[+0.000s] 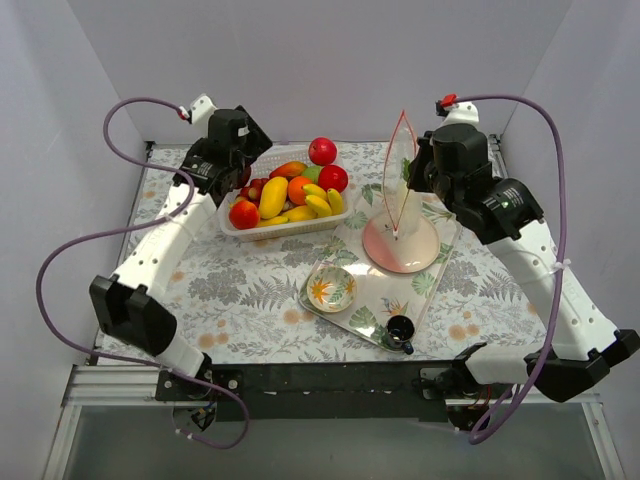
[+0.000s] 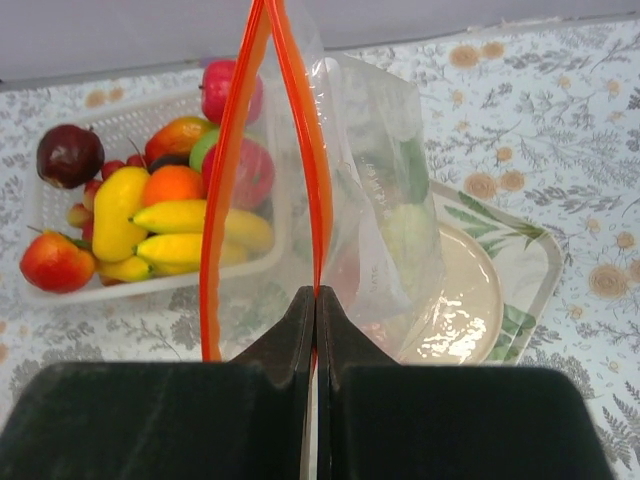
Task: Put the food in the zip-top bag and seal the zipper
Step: Pick up the fake fruit from the bin.
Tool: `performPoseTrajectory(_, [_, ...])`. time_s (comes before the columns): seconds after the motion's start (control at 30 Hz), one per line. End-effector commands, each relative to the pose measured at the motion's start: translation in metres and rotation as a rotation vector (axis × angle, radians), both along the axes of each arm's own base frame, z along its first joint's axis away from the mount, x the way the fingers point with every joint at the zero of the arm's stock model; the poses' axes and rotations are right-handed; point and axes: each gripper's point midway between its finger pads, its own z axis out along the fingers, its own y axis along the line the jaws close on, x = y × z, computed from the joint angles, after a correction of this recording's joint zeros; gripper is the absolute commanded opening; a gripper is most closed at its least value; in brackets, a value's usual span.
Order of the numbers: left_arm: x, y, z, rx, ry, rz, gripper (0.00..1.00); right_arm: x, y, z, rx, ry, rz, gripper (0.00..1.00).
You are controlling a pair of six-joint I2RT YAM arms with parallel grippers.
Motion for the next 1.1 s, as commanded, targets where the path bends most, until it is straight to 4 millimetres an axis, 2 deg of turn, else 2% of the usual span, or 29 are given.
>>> performPoseTrajectory(0.0, [-0.005, 0.027, -0.054, 0.173, 0.174, 0.073, 0.83, -0.009, 0.000, -0.012, -0.016, 0.013, 0.044, 0.01])
performPoseTrajectory(0.07, [-0.015, 0.032, -0.060, 0.173, 0.175, 0.079, 0.90, -0.012, -0.001, -0.015, -0.010, 0.002, 0.052, 0.01])
performPoseTrajectory(0.1, [-0.022, 0.035, -0.080, 0.188, 0.210, 0.076, 0.98, -0.013, -0.001, -0.016, -0.009, 0.006, 0.057, 0.01])
performPoseTrajectory(0.2, [-0.033, 0.039, -0.089, 0.193, 0.215, 0.072, 0.98, -0.015, 0.001, -0.021, -0.011, 0.020, 0.070, 0.01])
performPoseTrajectory(0.33, [-0.048, 0.045, -0.116, 0.234, 0.283, 0.071, 0.98, -0.017, 0.004, -0.027, 0.003, 0.027, 0.086, 0.01])
performPoseTrajectory(0.4, [-0.050, 0.045, -0.122, 0.237, 0.292, 0.066, 0.96, -0.019, 0.005, -0.029, 0.014, 0.029, 0.090, 0.01])
performPoseTrajectory(0.67, [-0.045, 0.043, -0.153, 0.278, 0.327, 0.041, 0.95, -0.024, 0.007, -0.036, 0.029, 0.049, 0.106, 0.01])
performPoseTrajectory(0.87, [-0.035, 0.036, -0.163, 0.293, 0.312, 0.003, 0.98, -0.025, 0.010, -0.041, 0.034, 0.064, 0.114, 0.01])
performPoseTrajectory(1.07, [-0.033, 0.038, -0.178, 0.302, 0.338, 0.018, 0.93, -0.026, 0.007, -0.040, 0.032, 0.064, 0.108, 0.01])
